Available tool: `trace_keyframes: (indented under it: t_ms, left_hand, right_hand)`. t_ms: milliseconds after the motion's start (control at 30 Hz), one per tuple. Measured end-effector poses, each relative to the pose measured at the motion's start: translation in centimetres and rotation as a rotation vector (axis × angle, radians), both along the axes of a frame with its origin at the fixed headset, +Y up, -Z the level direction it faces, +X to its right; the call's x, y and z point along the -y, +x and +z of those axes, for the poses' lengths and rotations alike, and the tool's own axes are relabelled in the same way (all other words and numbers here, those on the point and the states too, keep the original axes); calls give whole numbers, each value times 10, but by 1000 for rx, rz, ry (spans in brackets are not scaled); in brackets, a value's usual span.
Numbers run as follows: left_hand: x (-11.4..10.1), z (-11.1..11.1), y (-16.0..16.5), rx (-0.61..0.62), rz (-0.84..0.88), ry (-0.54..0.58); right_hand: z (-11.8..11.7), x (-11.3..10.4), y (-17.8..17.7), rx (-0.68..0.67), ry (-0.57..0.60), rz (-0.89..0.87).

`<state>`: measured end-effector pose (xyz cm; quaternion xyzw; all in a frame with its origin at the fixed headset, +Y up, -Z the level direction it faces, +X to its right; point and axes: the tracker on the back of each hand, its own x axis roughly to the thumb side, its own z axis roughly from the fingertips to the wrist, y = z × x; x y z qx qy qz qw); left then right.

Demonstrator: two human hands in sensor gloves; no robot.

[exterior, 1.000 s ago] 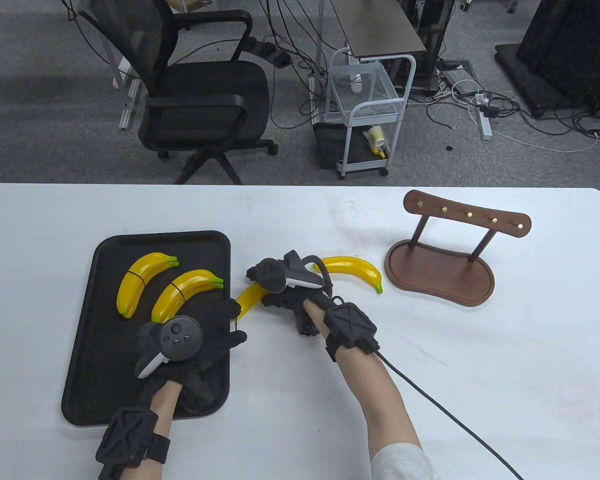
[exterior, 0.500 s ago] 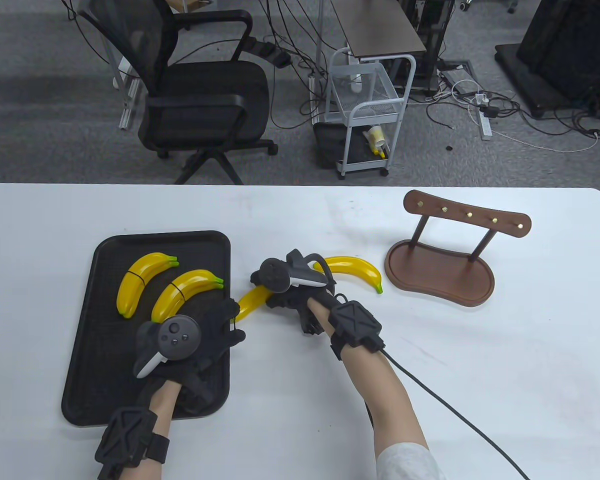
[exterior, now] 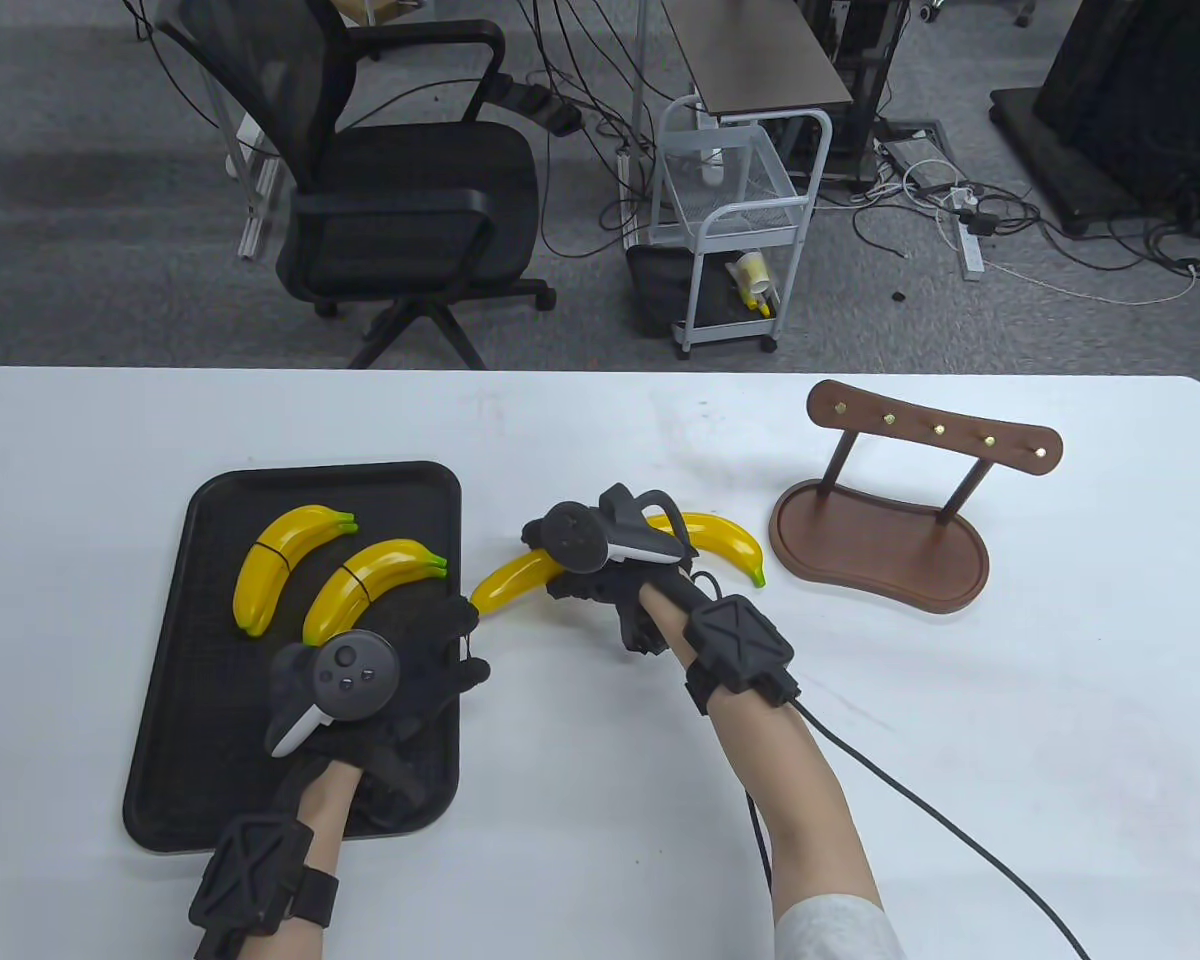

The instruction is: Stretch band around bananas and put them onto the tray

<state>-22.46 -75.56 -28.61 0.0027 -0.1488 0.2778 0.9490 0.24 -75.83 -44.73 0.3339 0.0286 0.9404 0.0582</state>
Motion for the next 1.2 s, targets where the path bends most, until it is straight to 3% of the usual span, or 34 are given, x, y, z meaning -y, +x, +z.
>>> trace_keyframes:
  t_ms: [467, 867, 1200]
  left_hand:
    - [1, 0, 1, 5, -5, -6]
    - [2, 0, 3, 12, -14, -14]
    - [3, 0, 5, 16, -25, -25]
  right_hand:
    - [-20, -18, 70, 206, 22, -91]
    - [-31, -5, 136, 433, 14, -149]
    - [-31, 15, 166, 512, -24, -183]
